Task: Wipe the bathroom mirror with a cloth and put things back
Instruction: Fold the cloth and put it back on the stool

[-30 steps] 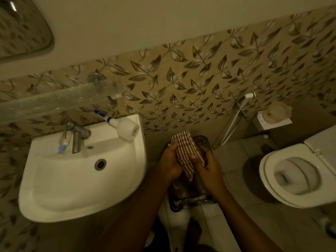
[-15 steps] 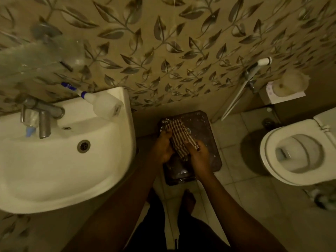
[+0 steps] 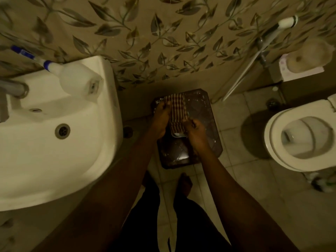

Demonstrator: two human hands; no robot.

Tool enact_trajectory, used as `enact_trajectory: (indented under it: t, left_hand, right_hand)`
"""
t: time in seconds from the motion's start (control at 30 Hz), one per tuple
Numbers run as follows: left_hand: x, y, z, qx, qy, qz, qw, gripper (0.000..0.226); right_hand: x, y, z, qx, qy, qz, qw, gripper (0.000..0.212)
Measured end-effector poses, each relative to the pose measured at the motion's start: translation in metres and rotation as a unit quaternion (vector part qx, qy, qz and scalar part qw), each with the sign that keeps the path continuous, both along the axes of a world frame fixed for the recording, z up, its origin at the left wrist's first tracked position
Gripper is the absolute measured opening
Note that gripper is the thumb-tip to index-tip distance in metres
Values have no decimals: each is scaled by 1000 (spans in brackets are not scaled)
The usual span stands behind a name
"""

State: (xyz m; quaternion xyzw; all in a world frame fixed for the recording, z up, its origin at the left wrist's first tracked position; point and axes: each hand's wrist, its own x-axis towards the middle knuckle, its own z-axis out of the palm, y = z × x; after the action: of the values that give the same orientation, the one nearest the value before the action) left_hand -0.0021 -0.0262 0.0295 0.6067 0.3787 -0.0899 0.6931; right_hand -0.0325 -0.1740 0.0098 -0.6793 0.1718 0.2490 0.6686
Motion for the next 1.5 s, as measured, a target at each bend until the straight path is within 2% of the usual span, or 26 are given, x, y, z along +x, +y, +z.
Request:
enact_trajectory:
  t: [0.17, 0.3, 0.4, 0.5, 0.57, 0.7, 0.83, 1.03, 1.23, 1.5]
  left_hand:
    - [6, -5, -26, -11, 13, 37, 999, 35]
    - [0, -11, -48, -49, 69, 83, 993, 40]
    - [-1, -9, -56, -56, 113, 89, 988, 42]
    - [6, -5, -56, -25, 116, 39, 992, 39]
    - [11, 0, -56, 60, 106, -21, 992, 35]
    - [17, 7, -55, 224, 75, -99, 967, 25]
    - [16, 9, -60, 285, 70, -129, 947, 21]
    - [10, 10, -66, 282, 57, -113, 951, 30]
    - [11, 10, -64, 215, 67, -87, 970, 37]
    - [6, 9, -47, 150, 110, -52, 981, 39]
  right_hand:
    - [17, -1, -23, -98, -36, 71, 992, 18]
    - [21, 3, -39, -262, -57, 210, 940, 31]
    - [20, 8, -44, -333, -86, 230, 910, 29]
    - [17, 11, -46, -374, -92, 233, 893, 29]
    - [15, 11, -45, -390, -88, 237, 885, 30]
    - [11, 9, -45, -406, -97, 229, 879, 32]
    - [10, 11, -49, -432, -103, 242, 863, 33]
    - [4, 11, -59, -475, -142, 245, 834, 35]
    - [2, 9, -59, -458, -111, 234, 850, 43]
    - [-2, 6, -44, -430, -101, 197, 875, 34]
